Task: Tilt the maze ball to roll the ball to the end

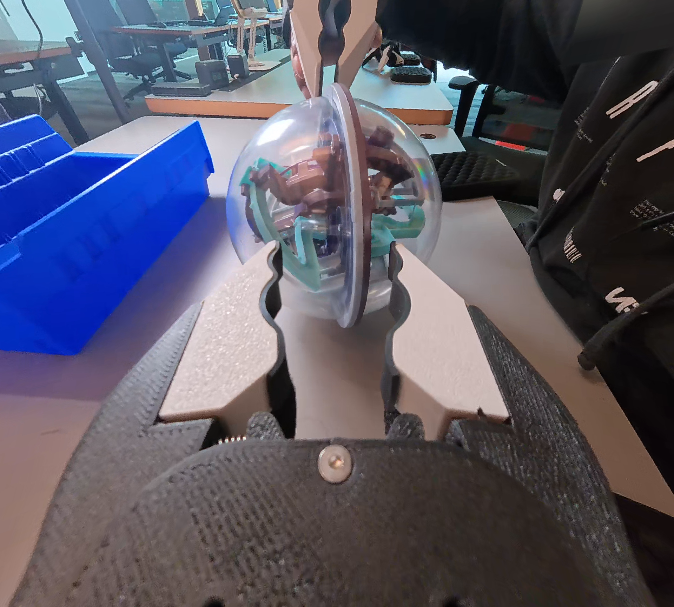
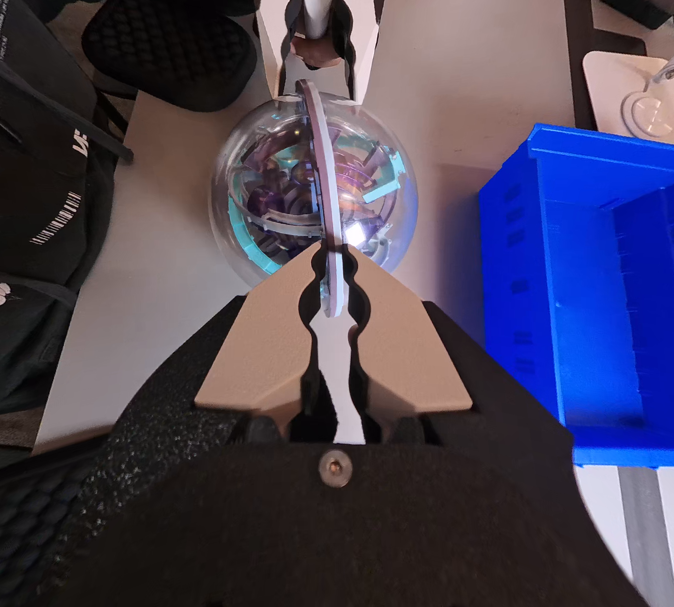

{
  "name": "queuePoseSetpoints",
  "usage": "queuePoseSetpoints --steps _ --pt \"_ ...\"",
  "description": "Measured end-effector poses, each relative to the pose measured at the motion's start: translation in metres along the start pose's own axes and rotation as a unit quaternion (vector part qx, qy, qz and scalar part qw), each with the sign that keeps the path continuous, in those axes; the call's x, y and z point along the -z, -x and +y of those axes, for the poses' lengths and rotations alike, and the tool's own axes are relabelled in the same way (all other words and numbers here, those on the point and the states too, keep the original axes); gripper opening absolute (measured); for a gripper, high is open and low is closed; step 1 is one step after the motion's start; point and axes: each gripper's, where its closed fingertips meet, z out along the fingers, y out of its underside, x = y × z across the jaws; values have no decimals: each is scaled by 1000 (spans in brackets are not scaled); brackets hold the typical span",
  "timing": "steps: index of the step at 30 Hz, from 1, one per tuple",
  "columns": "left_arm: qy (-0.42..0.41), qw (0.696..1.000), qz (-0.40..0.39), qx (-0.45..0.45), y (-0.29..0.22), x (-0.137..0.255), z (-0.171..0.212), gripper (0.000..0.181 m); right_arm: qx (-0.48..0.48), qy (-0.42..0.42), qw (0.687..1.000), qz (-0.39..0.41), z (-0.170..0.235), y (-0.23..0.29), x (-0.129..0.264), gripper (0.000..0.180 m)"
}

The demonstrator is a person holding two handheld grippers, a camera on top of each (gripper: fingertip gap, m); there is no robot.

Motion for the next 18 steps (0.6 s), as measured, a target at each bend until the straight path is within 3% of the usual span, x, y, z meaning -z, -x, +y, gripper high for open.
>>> queuePoseSetpoints --steps 5,18 --pt "-9 1000 -1 11 6 4 0 45 -29 -4 1000 3 -1 -4 -1 5" --pt "-18 999 -4 35 13 5 -1 40 -103 -24 994 14 4 -19 -2 5"
